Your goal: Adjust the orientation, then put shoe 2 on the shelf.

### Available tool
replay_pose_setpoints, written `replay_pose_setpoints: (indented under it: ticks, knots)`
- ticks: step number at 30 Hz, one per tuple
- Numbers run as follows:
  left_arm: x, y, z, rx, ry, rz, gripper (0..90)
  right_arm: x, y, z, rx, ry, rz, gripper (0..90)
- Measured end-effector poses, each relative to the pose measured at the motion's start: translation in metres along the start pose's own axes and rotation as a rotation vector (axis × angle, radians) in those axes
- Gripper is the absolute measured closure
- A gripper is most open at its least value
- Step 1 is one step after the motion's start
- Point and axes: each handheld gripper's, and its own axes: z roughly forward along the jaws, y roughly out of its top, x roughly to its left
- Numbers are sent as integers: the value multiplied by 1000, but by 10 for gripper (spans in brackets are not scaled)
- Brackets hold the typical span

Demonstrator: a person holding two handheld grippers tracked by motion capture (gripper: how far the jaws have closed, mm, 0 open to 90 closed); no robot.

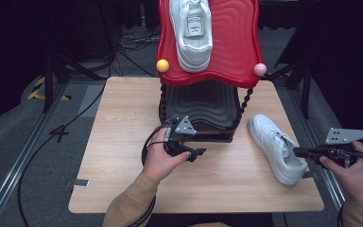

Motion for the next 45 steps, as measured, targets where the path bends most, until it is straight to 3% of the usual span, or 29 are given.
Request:
replay_pose_setpoints:
  ticks: [11, 16, 19, 20, 27, 32, 35, 40, 45]
  knots:
    - [0, 0, -2, 1, 3, 5, 312, 0, -4, -5, 51, 31, -11, 757]
    - [0, -1, -2, 4, -1, 5, 312, 0, -7, 0, 144, 50, -38, 699]
    - [0, -1, -2, 6, -1, 5, 312, -1, -8, 2, 169, 48, -41, 681]
    - [-1, -1, -2, 7, -1, 6, 311, 0, -9, 5, 208, 57, -46, 679]
    - [-1, -1, -1, 13, -2, 8, 311, 0, -12, 12, 272, 91, -61, 647]
    - [-1, -1, -1, 10, -4, 5, 312, 0, -14, 19, 316, 100, -95, 646]
    - [-1, -1, -1, 17, -6, 6, 312, -2, -15, 27, 340, 99, -131, 725]
    - [0, -2, -2, 10, -4, 1, 313, 2, -11, 27, 326, 91, -153, 762]
    - [0, -2, -2, 10, -7, 1, 313, 11, -2, 39, 314, 128, -140, 773]
